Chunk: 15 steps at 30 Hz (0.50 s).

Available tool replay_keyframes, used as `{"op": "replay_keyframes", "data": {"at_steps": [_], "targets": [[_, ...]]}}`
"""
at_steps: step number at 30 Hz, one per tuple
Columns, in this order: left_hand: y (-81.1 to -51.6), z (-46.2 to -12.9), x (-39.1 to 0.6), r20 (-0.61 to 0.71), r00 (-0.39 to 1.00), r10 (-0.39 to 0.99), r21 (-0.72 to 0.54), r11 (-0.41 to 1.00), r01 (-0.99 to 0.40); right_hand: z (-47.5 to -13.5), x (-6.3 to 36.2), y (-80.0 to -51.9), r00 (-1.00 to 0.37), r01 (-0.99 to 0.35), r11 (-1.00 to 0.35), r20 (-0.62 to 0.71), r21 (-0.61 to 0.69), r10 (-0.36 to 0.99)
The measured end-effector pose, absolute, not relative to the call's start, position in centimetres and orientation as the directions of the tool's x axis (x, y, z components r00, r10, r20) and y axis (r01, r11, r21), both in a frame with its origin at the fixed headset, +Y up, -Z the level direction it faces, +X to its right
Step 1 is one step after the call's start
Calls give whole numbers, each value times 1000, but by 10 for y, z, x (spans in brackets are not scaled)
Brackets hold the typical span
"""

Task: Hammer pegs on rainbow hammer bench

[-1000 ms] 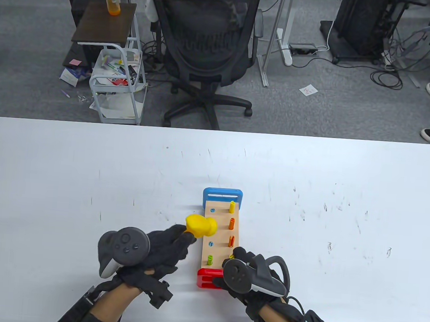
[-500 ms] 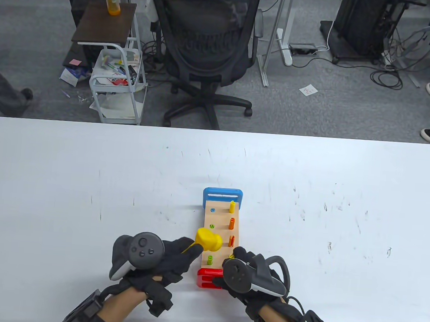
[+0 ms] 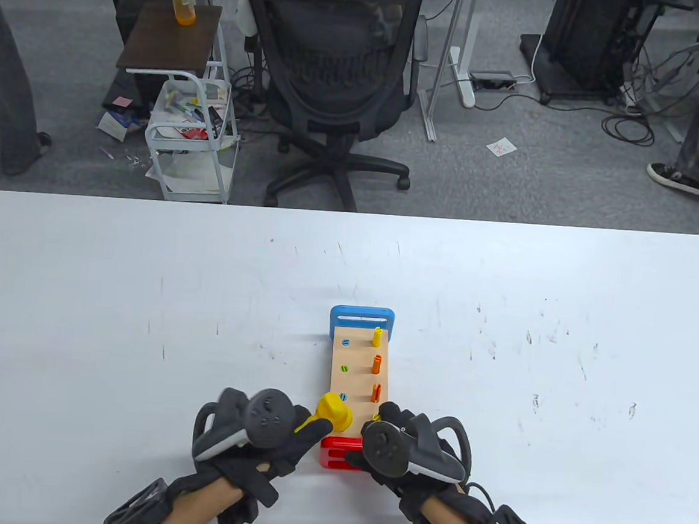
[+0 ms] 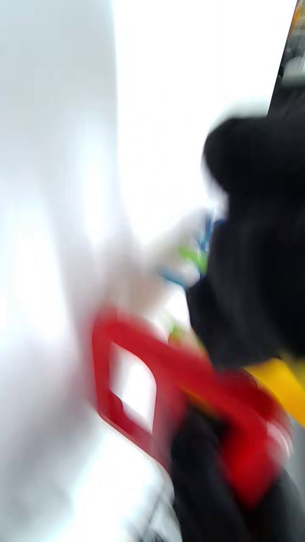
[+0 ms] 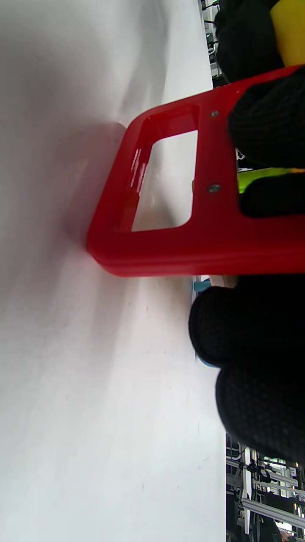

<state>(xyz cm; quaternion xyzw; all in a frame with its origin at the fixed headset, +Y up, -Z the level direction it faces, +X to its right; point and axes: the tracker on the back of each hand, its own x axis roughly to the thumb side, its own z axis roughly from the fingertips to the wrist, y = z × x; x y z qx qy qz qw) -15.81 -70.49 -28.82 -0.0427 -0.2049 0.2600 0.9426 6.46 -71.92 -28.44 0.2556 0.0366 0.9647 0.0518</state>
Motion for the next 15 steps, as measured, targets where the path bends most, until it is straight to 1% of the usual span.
{"op": "replay_keyframes", "data": {"at_steps": [1, 2, 3, 4, 5, 7, 9, 11, 12, 13, 14, 15], "targets": [[-694, -289, -159, 316, 750, 581, -211, 814, -541, -284, 64, -719, -864, -81, -992, 490, 95, 117], [-681, -288, -164, 365, 758, 541, -225, 841, -492, -285, 64, -719, -864, -80, -992, 489, 96, 117], [-665, -284, -168, 373, 761, 531, -140, 843, -519, -285, 64, -719, -864, -80, -992, 489, 97, 118], [-655, -281, -169, 411, 741, 531, -44, 824, -565, -284, 64, -719, -864, -82, -992, 489, 96, 119], [-637, -276, -170, 461, 712, 529, 54, 785, -617, -284, 64, -719, -865, -80, -992, 489, 97, 117], [-616, -266, -171, 521, 675, 523, 107, 744, -659, -284, 64, -719, -864, -81, -992, 489, 97, 119], [-604, -257, -171, 592, 613, 523, 173, 660, -731, -284, 64, -719, -864, -80, -992, 489, 99, 119], [-602, -253, -173, 610, 580, 540, 197, 605, -771, -284, 64, -719, -864, -80, -992, 489, 99, 118], [-606, -254, -173, 617, 545, 567, 194, 562, -804, -284, 64, -719, -865, -80, -992, 488, 98, 118], [-614, -258, -170, 612, 538, 579, 169, 569, -805, -284, 64, -719, -865, -80, -992, 488, 98, 118], [-625, -263, -166, 571, 585, 576, 133, 638, -759, -284, 64, -719, -865, -79, -992, 487, 99, 118], [-649, -275, -155, 471, 715, 517, 46, 795, -605, -284, 64, -719, -865, -78, -992, 487, 99, 117]]}}
